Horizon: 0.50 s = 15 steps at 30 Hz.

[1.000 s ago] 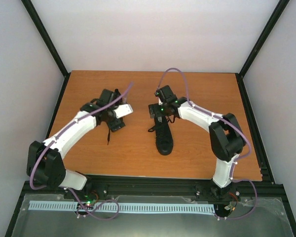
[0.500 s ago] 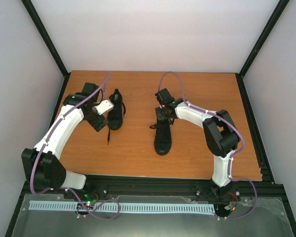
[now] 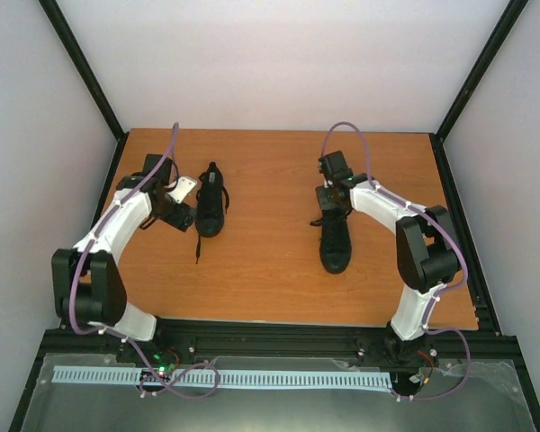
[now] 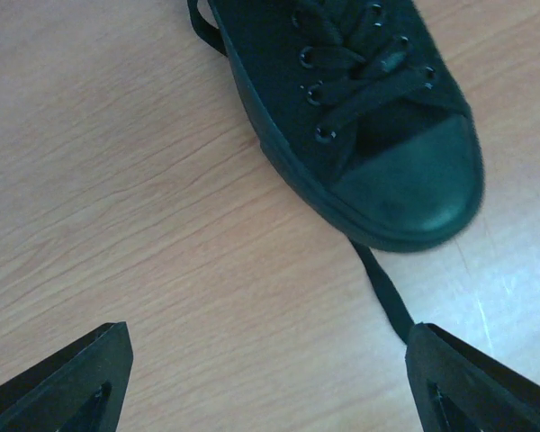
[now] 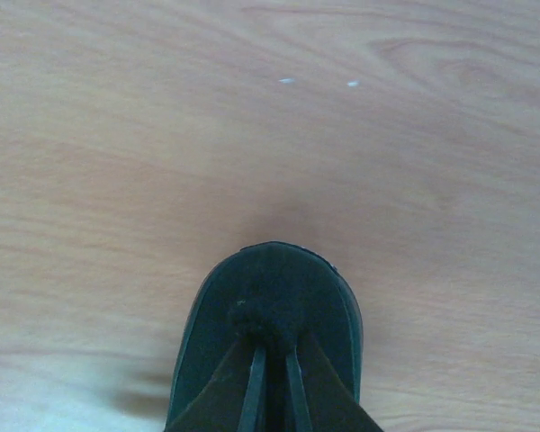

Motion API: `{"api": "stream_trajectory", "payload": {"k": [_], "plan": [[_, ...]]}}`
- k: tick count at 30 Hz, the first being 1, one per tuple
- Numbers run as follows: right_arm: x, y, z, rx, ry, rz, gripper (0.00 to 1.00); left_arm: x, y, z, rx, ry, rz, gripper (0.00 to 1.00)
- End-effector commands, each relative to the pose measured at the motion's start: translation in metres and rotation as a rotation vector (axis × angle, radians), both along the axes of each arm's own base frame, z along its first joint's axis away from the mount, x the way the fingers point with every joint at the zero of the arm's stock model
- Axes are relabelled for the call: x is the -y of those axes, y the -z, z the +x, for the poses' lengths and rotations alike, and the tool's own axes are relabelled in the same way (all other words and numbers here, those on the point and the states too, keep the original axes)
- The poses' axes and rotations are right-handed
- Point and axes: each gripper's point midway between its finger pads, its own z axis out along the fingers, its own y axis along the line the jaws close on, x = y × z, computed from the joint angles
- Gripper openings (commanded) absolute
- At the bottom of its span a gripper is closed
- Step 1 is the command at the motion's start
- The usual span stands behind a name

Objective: Tie the shoes
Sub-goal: Move the shoe to the center of the board.

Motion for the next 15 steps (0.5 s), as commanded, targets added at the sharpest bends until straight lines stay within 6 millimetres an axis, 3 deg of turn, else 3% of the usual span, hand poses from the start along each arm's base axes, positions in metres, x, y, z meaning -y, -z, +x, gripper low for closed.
{"api": "stream_trajectory", "payload": {"k": [1,6,10,12,15], "plan": [[0.036,-0.004,0.023,0.034,0.011,-0.043,0.03,0.011,0.011,0.031,0.031,-0.068,-0.122,0.86],[0.05,0.01,0.04,-0.01,0.042,-0.043,0.06,0.024,0.029,0.046,0.004,-0.119,-0.213,0.85],[0.056,0.005,0.045,-0.009,0.08,-0.067,0.3,0.04,0.048,0.049,-0.049,-0.125,-0.307,0.99],[0.053,-0.001,0.044,-0.006,0.083,-0.04,0.4,0.052,0.055,0.049,-0.075,-0.105,-0.346,1.0],[0.045,-0.016,0.037,0.011,0.074,0.019,0.46,0.051,0.067,0.06,-0.068,-0.137,-0.332,1.0]]}}
